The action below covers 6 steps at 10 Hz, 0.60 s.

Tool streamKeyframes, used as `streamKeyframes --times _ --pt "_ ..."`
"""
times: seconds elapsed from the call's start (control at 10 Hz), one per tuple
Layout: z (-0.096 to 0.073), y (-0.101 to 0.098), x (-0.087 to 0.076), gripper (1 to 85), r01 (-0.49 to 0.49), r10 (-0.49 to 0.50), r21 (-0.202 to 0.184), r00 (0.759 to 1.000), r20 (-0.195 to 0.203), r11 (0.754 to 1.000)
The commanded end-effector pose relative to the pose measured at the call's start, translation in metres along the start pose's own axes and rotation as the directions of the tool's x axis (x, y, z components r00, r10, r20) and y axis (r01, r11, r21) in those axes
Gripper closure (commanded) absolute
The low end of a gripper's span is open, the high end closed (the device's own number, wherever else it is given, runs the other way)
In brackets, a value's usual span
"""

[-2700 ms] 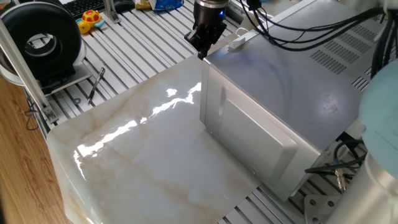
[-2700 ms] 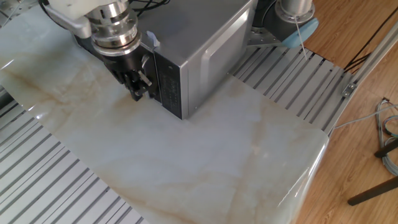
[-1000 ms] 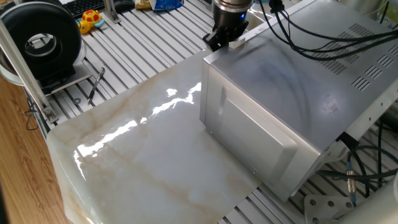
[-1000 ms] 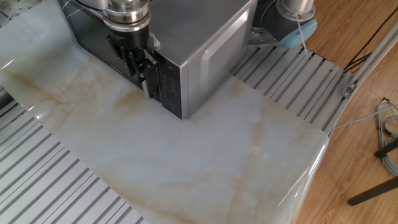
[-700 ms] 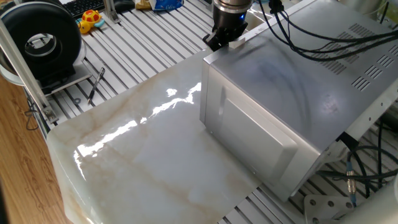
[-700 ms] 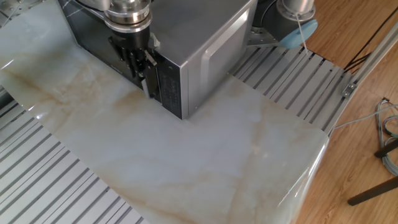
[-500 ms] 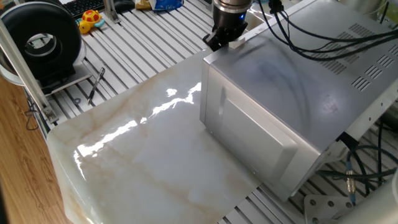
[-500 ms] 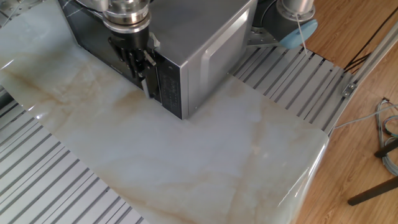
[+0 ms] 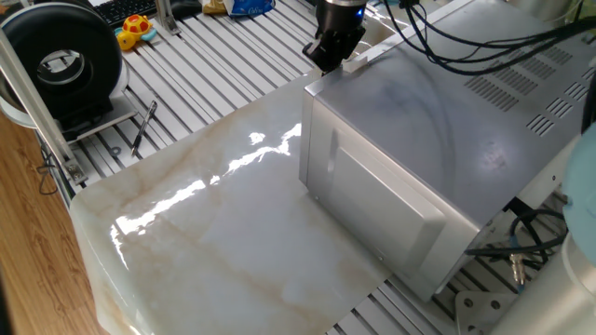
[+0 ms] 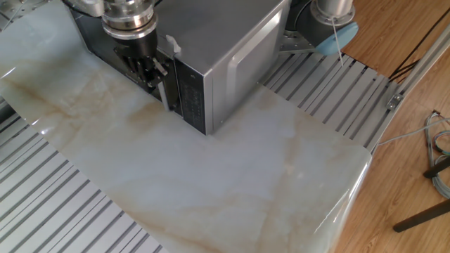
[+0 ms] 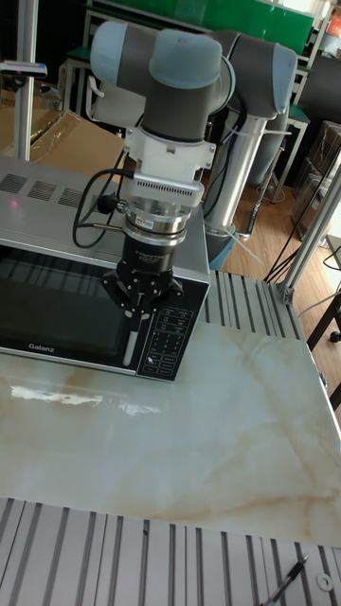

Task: Open the microwave door

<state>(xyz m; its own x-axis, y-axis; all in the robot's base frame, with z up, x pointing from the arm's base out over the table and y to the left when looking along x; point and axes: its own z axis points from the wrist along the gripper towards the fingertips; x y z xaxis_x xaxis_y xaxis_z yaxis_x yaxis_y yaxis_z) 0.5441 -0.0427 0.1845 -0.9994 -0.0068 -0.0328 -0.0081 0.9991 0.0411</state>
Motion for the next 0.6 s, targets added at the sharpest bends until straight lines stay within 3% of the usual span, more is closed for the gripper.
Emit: streamKeyframes --times 0.0,0.1,0.2,0.5 --pt "-0.0022 0.0019 -0.0029 68.3 0.002 -0.002 0.003 1.0 -0.013 1.0" --pt "-0.003 0.0042 -0.0036 37.3 0.021 -0.021 0.006 1.0 -0.006 1.0" --pt "-0.004 0.0029 -0.0034 26.3 0.025 -0.025 0.03 1.0 0.0 0.999" --pt "-0.0117 0.0082 -0.0044 22.7 0.026 -0.026 0.056 1.0 0.008 0.998"
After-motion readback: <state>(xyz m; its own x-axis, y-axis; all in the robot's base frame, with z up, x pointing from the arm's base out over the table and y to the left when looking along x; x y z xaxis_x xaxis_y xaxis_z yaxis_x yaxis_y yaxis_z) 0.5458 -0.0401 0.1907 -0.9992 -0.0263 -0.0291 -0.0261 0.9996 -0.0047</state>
